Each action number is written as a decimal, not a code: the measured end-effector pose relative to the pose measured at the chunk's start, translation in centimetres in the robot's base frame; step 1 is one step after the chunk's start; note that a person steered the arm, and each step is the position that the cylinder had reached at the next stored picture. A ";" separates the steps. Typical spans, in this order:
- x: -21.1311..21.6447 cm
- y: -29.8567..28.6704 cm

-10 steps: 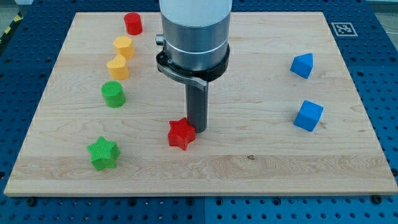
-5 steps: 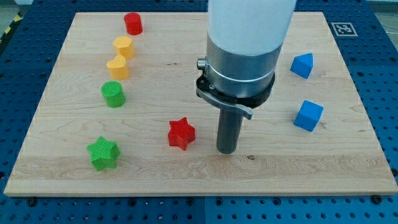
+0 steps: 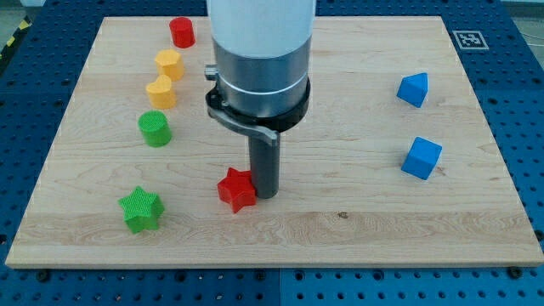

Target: Slide the red star diagonal to the green star

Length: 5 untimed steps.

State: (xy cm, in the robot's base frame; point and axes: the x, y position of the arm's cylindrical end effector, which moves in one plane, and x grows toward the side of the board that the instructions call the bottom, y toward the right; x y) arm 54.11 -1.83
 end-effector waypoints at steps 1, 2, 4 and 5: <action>0.1 -1.2; 0.1 -2.1; 2.7 1.2; 5.3 1.4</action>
State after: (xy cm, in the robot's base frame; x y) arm 59.39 -0.48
